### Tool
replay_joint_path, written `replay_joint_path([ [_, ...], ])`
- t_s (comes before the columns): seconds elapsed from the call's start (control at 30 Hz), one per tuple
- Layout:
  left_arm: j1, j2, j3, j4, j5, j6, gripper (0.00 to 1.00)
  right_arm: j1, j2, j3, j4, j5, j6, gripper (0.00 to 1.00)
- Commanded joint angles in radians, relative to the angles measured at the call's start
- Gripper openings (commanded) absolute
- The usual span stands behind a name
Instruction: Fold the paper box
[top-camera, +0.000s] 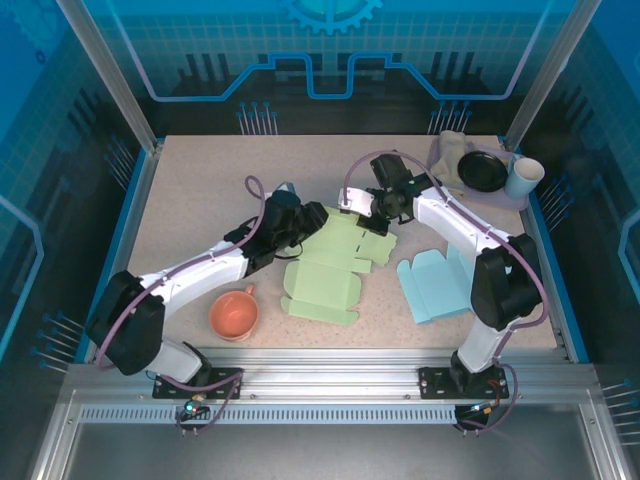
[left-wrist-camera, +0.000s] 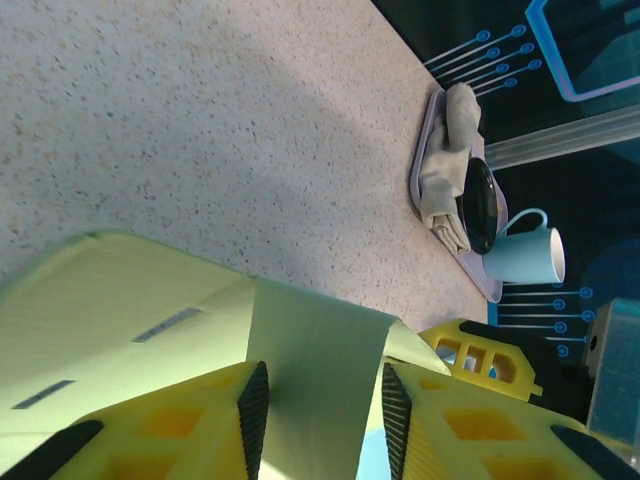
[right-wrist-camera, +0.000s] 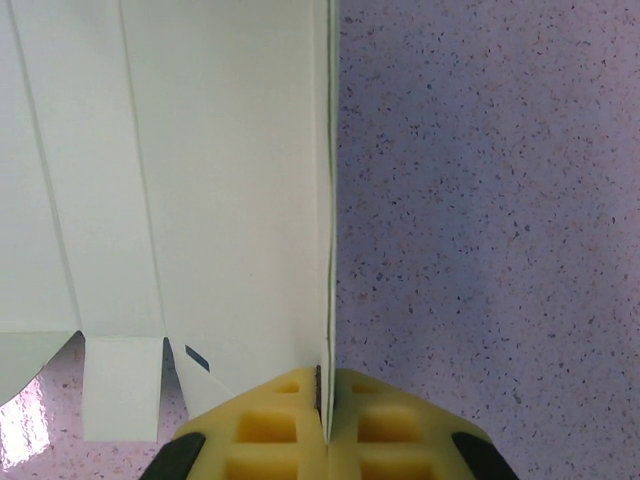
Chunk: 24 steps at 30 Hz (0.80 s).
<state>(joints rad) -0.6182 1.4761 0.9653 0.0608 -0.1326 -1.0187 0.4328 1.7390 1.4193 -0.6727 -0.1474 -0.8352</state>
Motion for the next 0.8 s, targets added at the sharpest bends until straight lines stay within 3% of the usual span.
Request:
replay_joint_path([
  [0.0,-0.013,0.050,0.068,0.010,0.024,0.008,0.35,-0.002,-0.033,-0.016,0.012,-0.049,-0.002,0.00],
  [0.23,-0.012,0.075,0.090,-0.005,-0.021,0.055,0.33,-0.005,-0.027,-0.020,0.018,-0.047,-0.006,0.00],
  [0.4,-0.011,-0.017,0.050,-0.098,-0.110,0.228,0.34,-0.014,-0.028,-0.017,0.045,0.003,0.030,0.00],
  [0.53,0.002,-0.113,-0.098,-0.099,-0.192,0.363,0.39,-0.014,-0.027,-0.018,0.056,0.059,0.043,0.00],
  [0.6,0.035,-0.133,-0.186,-0.035,-0.144,0.393,0.40,-0.015,-0.018,-0.013,0.053,0.065,0.050,0.00],
  [0.77,0.072,-0.039,-0.261,0.156,0.115,0.476,0.49,-0.010,0.002,0.001,0.035,0.066,0.051,0.00],
])
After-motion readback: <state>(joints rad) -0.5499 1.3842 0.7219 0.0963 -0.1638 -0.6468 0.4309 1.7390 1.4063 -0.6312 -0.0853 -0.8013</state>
